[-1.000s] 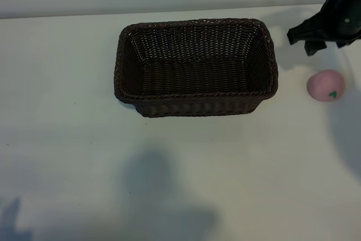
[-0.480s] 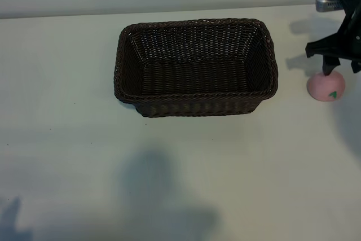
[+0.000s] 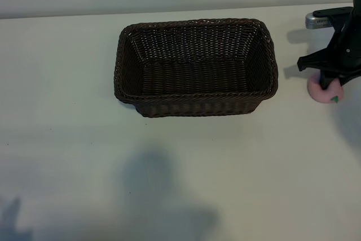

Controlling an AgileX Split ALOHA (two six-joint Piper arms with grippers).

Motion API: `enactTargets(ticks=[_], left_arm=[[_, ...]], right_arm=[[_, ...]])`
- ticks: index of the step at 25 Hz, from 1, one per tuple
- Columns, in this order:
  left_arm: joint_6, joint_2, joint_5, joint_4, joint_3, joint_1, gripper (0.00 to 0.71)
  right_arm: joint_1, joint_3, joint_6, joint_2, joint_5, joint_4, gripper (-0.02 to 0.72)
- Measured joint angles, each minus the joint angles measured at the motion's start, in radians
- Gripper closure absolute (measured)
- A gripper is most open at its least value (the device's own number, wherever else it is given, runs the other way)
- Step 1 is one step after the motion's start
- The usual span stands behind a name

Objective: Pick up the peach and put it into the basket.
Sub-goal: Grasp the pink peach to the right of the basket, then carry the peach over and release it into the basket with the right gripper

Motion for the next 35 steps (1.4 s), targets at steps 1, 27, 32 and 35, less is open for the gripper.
enactTargets(ticks=[1, 27, 32, 35], left_arm=[[0.000, 0.000, 0.000, 0.000, 0.000, 0.000, 0.115], [0.002, 0.000, 0.001, -0.002, 0.000, 0.000, 0.116], [0.002, 0.000, 0.001, -0.002, 0.000, 0.000, 0.116], [0.002, 0.000, 0.001, -0.002, 0.000, 0.000, 0.116]], right_arm=[[0.000, -0.002, -0.004, 0.000, 0.006, 0.000, 0.580], [0.048, -0.175, -0.072, -0.320, 0.211, 0.083, 0.660], [0.174, -0.175, -0.086, -0.320, 0.212, 0.118, 0.660], [0.274, -0.175, -0.086, -0.320, 0.187, 0.122, 0.660]])
